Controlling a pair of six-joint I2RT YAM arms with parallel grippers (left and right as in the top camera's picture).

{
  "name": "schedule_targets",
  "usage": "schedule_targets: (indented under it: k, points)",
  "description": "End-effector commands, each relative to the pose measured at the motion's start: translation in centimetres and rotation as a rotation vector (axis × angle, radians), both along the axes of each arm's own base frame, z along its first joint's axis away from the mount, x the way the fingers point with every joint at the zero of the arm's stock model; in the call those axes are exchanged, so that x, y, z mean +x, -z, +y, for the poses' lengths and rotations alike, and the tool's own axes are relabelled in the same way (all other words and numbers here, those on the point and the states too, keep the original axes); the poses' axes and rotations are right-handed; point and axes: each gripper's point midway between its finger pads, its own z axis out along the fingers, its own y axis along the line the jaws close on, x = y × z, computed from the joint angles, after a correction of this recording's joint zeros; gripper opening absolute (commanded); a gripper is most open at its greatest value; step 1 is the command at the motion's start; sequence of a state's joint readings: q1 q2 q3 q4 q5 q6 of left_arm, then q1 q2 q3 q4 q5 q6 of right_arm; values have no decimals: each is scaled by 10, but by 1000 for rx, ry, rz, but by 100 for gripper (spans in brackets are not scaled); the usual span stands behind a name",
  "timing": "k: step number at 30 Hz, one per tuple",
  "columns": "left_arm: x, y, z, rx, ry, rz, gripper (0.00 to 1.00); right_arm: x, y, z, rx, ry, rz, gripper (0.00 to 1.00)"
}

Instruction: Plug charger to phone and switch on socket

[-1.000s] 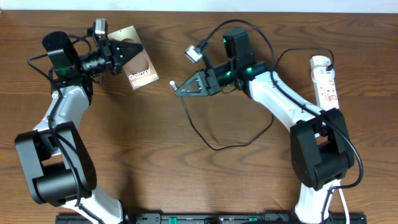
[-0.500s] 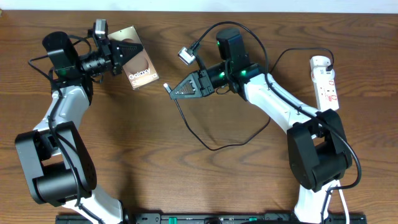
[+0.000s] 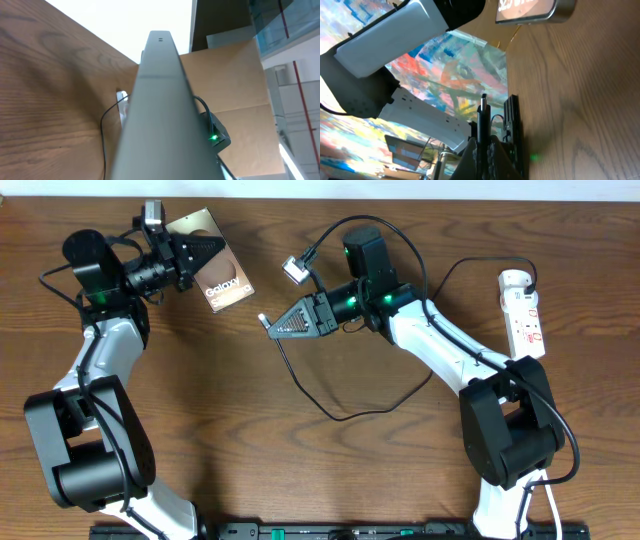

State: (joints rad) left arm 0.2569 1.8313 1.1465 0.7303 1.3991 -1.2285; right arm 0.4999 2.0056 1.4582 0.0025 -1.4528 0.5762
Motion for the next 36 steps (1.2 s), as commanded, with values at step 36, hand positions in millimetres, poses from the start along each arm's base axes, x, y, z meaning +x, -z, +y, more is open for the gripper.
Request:
schedule_targets:
  k: [36]
  points:
    - [1,-11,39,-26,-80,16,7,41,107,-30,-551,400,119,1]
